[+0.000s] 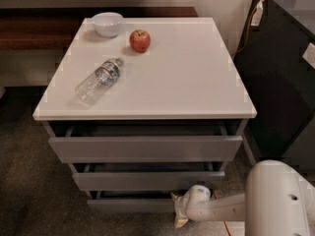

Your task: Pick coke can from bottom drawer and place on counter

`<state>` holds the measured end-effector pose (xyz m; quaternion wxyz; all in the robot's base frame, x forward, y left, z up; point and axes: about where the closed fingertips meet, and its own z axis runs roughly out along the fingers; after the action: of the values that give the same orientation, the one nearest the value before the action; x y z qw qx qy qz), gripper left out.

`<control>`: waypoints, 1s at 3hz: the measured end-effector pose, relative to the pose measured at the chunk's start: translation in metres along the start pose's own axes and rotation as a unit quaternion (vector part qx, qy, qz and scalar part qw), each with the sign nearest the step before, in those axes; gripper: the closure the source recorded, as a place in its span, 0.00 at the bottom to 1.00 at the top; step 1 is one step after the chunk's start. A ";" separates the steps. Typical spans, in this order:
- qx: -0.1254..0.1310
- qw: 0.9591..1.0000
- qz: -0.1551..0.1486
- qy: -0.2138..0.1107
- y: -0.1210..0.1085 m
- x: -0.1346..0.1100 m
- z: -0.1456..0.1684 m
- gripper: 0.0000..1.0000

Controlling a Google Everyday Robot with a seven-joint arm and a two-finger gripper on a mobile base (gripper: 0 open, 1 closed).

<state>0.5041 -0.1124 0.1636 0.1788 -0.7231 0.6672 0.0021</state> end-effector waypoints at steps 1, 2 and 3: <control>-0.003 1.000 0.005 0.001 -0.001 0.002 0.001 0.39; -0.011 1.000 0.003 0.000 0.001 -0.001 0.001 0.63; -0.019 1.000 -0.006 -0.005 0.011 -0.010 -0.008 0.94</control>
Offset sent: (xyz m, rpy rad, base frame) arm -0.0038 0.0038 0.0020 -0.0038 0.0424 0.0143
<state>0.4909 -0.1049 0.1704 0.1687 -0.7301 0.6620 0.0171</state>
